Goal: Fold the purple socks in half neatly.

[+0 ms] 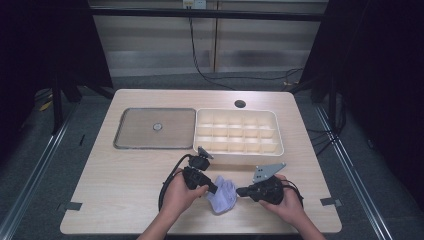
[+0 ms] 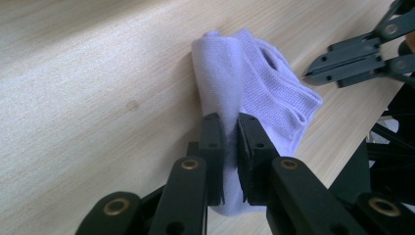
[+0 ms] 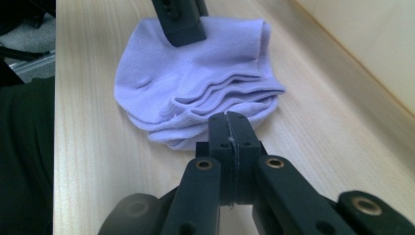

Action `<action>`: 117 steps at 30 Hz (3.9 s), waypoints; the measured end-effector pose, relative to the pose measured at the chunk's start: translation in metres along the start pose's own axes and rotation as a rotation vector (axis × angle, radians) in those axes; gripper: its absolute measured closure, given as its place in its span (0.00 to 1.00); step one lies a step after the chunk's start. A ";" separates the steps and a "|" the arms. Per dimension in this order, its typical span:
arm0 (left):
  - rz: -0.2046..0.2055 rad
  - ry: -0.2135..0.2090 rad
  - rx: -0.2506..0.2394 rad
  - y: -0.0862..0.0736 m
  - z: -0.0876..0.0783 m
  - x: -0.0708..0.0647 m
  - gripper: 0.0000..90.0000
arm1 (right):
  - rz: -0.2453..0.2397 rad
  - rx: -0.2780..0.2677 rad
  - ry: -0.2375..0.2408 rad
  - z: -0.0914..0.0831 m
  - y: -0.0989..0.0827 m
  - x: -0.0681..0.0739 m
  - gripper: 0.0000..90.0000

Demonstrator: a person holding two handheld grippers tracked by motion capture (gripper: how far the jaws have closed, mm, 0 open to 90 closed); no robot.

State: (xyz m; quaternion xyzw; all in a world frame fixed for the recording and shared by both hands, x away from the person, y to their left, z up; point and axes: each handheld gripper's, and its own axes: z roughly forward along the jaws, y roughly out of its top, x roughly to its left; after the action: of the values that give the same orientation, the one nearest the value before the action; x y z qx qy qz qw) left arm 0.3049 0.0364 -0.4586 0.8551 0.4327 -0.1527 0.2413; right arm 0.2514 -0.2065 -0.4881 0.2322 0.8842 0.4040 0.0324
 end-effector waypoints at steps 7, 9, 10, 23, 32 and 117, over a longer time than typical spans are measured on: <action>0.002 -0.012 -0.014 0.000 -0.003 -0.002 0.90 | -0.013 0.026 0.009 0.010 0.002 0.004 1.00; 0.007 -0.014 -0.012 0.001 -0.003 -0.002 0.89 | -0.014 0.027 0.012 0.012 0.002 0.004 1.00; 0.009 -0.011 -0.010 0.001 -0.003 -0.003 0.90 | -0.015 0.028 0.012 0.012 0.002 0.004 1.00; 0.016 -0.024 -0.018 0.005 -0.004 -0.014 0.92 | -0.019 0.029 0.022 0.019 0.003 0.007 1.00; 0.035 -0.024 -0.019 0.007 -0.003 -0.021 0.92 | -0.031 0.026 0.023 0.025 0.007 0.010 1.00; 0.115 0.042 -0.060 -0.007 0.019 -0.028 0.91 | 0.035 -0.027 -0.069 0.006 0.009 -0.003 0.99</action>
State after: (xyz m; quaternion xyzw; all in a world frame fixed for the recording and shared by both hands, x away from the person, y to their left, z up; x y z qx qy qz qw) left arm 0.2823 0.0107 -0.4632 0.8738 0.3924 -0.1077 0.2663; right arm 0.2587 -0.1982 -0.4860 0.2610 0.8729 0.4081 0.0587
